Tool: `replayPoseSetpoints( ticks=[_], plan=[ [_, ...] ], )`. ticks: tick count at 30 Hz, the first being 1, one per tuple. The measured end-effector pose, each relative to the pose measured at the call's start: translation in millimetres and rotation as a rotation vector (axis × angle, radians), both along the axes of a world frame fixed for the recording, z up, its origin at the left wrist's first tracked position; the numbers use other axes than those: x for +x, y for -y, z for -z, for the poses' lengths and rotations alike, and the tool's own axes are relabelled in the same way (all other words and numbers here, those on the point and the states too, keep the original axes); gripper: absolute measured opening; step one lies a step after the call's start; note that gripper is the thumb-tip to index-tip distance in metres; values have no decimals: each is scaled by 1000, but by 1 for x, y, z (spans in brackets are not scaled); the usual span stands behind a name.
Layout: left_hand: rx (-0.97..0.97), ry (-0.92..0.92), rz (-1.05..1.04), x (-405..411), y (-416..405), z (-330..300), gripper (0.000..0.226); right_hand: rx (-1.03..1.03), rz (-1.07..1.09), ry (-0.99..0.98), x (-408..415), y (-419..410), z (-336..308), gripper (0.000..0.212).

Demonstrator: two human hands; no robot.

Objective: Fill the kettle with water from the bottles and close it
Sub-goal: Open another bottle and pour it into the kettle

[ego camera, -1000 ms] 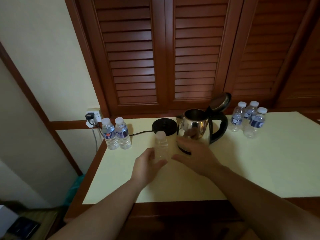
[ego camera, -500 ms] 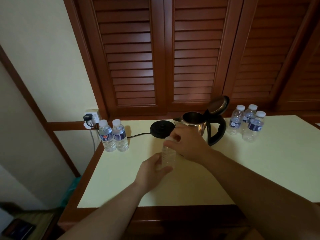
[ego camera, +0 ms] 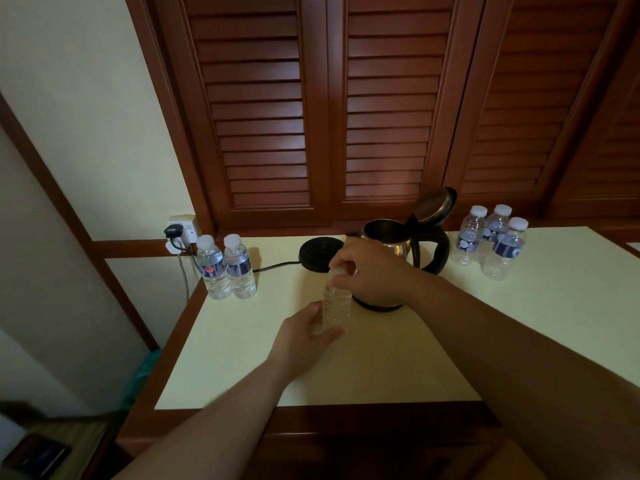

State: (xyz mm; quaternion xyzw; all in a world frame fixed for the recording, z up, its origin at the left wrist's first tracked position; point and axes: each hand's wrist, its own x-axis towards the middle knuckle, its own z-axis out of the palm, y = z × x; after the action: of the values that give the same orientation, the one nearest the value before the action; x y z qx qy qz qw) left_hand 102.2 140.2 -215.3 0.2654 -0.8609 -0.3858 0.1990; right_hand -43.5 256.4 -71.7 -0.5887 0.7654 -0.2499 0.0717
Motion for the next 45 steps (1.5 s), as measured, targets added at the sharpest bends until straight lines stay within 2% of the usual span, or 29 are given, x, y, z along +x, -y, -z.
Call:
replayPoseSetpoints(
  ticks=[3,6,10,12,15,18,23,25,28,30,34,38,45],
  plan=[
    [5,17,-5,0,-1,-4,34,49,-56,43,-2,-1,-7,34],
    [-5,30,-1,1,-3,-6,31,53,14,45,-1,3,-8,46],
    [-2,35,-8,2,-4,-7,33,-10,29,8,4,3,-6,24],
    [3,35,-5,3,-5,-7,36,-57,13,28,5,0,-9,25],
    [10,27,-8,3,-6,-7,49,-133,73,95,-4,-11,-8,30],
    [29,40,-8,4,-7,-8,65,-73,126,175,-23,-35,11,34],
    [87,-70,-44,-4,-12,-16,91,30,246,140,-37,-75,62,22],
    [111,-102,-50,-9,-15,-21,86,54,263,155,-37,-83,80,24],
    [93,-131,-58,-16,-18,-25,53,97,302,170,-38,-87,103,32],
    [121,-163,-73,-18,-20,-27,45,172,325,131,-38,-87,112,43],
    [100,-218,-53,-22,-18,-35,44,313,380,-112,-42,-97,118,72],
    [112,-305,-8,-33,-10,-59,46,368,468,-111,-51,-119,130,95],
    [-30,-314,65,-55,18,-119,61,418,395,-128,-53,-129,141,98]
  ],
)
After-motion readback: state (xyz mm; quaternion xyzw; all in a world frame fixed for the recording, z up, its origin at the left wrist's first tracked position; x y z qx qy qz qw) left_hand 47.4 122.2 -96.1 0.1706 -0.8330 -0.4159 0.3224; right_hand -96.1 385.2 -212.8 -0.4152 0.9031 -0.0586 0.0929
